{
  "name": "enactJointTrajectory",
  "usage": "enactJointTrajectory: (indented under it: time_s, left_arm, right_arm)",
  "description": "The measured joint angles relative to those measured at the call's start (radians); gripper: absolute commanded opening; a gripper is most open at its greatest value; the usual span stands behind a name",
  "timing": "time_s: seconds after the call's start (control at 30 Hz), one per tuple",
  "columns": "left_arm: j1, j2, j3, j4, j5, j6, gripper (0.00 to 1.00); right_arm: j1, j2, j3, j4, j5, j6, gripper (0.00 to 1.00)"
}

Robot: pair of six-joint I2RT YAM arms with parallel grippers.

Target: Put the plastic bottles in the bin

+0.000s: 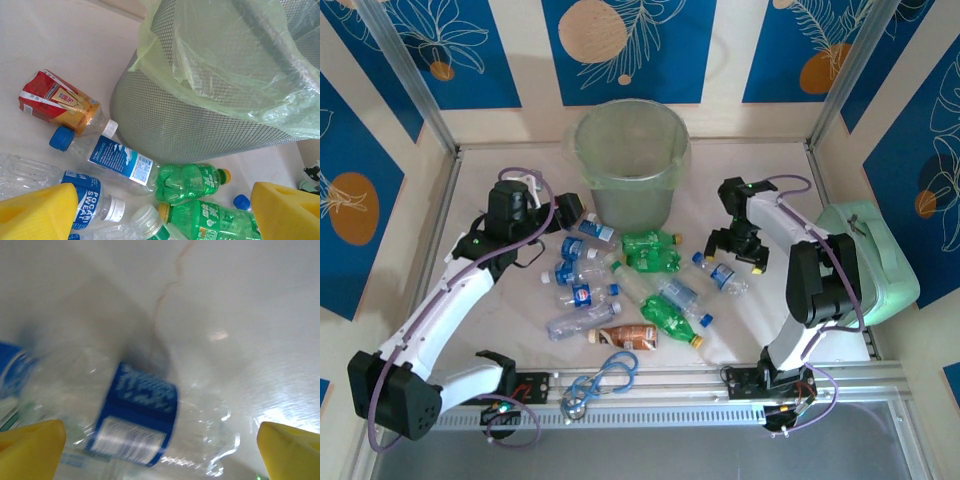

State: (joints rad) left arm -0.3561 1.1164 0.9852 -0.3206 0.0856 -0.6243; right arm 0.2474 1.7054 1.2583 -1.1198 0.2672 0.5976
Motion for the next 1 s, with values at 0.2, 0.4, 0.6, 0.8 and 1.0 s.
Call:
enactJointTrajectory:
  time_s: [0.2, 0.4, 0.6, 0.8, 1.0]
  left_arm:
    - [-0.004, 0.006, 0.003, 0.002, 0.0, -0.006, 0.89]
    - [-0.006, 0.006, 0.005, 0.002, 0.0, -0.007, 0.89]
    - [-0.007, 0.006, 0.005, 0.002, 0.0, -0.007, 0.89]
    - [-0.007, 0.006, 0.005, 0.002, 0.0, -0.008, 0.88]
    - [-0.008, 0.013, 0.005, 0.006, 0.004, -0.014, 0.88]
  right_arm:
    - [0.069, 0.027, 0.024, 0.008, -0.01, -0.026, 0.99]
    - [0.066, 0.1, 0.029, 0.009, -0.009, -0.033, 0.99]
    - [0.019, 0.107, 0.034, 0.008, 0.007, -0.024, 0.98]
    - [-0.03, 0.107, 0.034, 0.009, 0.021, -0.017, 0.96]
    - [-0.015, 0.113, 0.034, 0.027, 0.012, -0.009, 0.91]
